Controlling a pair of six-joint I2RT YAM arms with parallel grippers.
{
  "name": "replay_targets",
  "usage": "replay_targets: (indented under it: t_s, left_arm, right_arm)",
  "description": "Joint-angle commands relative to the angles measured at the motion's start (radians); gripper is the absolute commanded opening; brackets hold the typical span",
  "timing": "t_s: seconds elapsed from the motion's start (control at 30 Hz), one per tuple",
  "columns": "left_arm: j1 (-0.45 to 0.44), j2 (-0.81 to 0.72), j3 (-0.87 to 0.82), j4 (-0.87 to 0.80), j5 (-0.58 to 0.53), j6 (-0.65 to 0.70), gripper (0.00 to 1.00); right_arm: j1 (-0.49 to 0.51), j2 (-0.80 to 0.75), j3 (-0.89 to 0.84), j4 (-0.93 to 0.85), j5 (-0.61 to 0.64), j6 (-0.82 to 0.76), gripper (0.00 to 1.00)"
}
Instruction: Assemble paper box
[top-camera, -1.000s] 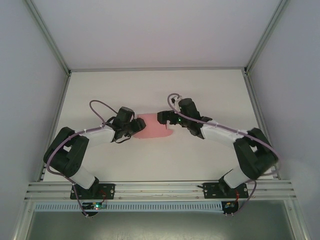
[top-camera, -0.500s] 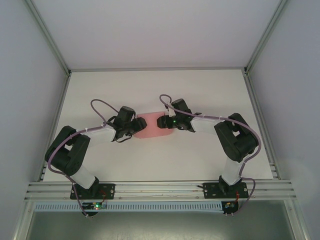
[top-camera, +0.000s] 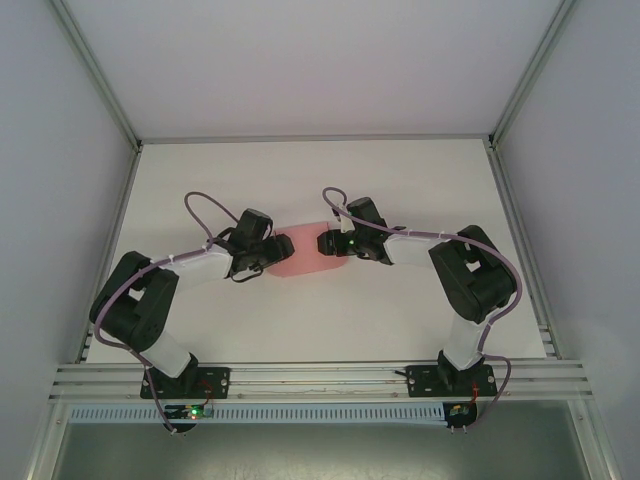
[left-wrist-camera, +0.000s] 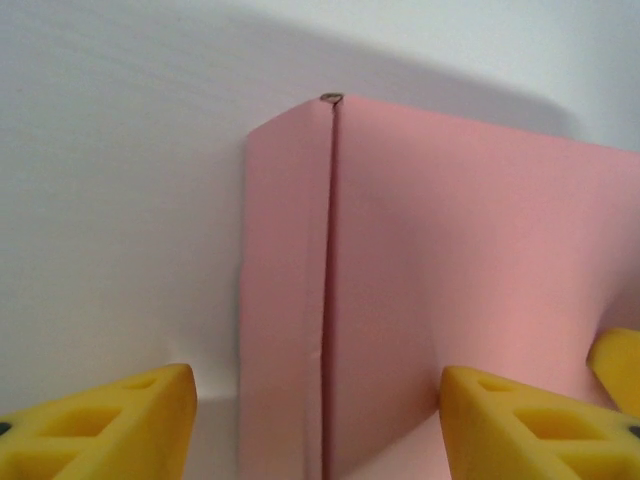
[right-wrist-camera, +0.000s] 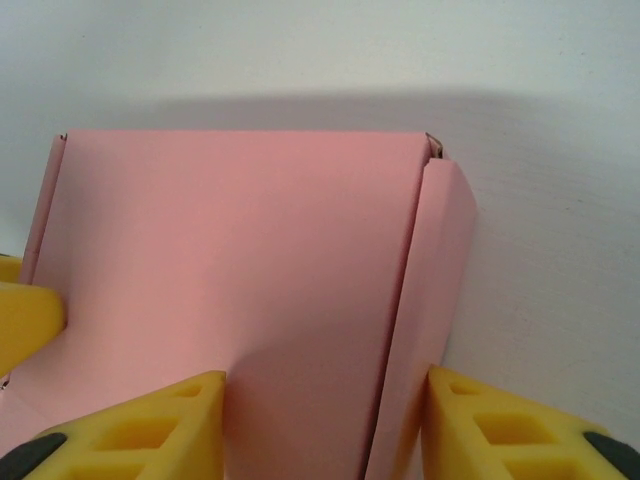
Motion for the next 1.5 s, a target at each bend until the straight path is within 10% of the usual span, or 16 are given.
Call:
replay_targets:
  t_s: [0.0,0.37,0.83,1.47]
  left_arm:
    - [-0.011,-0.045,0.027,-0.145,-0.056,0.049,0.67]
    - [0.028,0.049,0.006,0.107,0.164,-0.009,0.63]
    - [0.083,0.109,-0.107,0.226,0.251,-0.023,0.18]
    - [0.155,0.134,-0.292,0.576,0.403,-0.090,0.18]
  right_arm:
    - [-0.015,0.007,-0.040,-0.079,0.045,-0.014,0.45]
    - [-0.018,0.015,-0.041,-0.058,0.026,-0.020,0.46]
    - [-0.089,-0.107,-0.079,-0.028,-0.083,0.003,0.75]
    - [-0.156,-0.083,-0.067,-0.025,-0.364,0.134,0.88]
